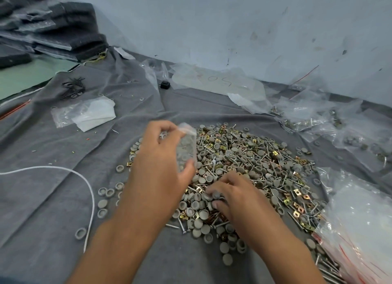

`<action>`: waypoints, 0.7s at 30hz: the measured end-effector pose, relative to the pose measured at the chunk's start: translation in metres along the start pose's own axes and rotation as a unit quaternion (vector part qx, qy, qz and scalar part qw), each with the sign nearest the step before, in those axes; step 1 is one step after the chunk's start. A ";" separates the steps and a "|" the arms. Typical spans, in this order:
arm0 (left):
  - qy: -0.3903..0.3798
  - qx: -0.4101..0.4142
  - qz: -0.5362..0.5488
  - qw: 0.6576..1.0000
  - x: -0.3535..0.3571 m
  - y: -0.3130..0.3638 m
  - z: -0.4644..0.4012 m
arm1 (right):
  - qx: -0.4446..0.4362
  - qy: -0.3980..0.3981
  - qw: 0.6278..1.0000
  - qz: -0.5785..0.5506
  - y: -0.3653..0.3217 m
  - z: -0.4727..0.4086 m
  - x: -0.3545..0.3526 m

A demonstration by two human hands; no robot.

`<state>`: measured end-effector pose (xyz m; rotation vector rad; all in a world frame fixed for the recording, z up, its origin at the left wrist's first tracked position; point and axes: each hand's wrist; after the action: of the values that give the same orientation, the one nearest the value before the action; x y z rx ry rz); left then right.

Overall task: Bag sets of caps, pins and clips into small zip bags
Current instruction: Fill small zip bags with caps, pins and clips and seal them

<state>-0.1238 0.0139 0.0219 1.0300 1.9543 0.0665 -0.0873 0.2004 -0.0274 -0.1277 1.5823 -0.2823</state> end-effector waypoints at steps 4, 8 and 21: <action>-0.066 0.015 0.013 0.998 0.015 0.001 0.005 | 0.012 0.006 1.000 -0.009 -0.001 0.002 0.001; -0.079 0.016 0.030 0.996 0.023 0.000 0.004 | 0.028 0.011 0.997 -0.073 0.004 0.001 0.001; -0.123 0.041 0.101 0.986 0.036 0.005 0.004 | -0.075 0.259 0.892 -0.364 -0.019 0.006 -0.022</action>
<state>-0.1265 0.0408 -0.0028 1.2274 1.6382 -0.0271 -0.0829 0.1869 -0.0011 -0.8356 2.0368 -0.8330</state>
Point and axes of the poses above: each hand's wrist, its own z-axis away from the middle knuckle, its own x-axis out of the palm, y = z × x, and after that the axes turned 14 degrees about x, right-handed
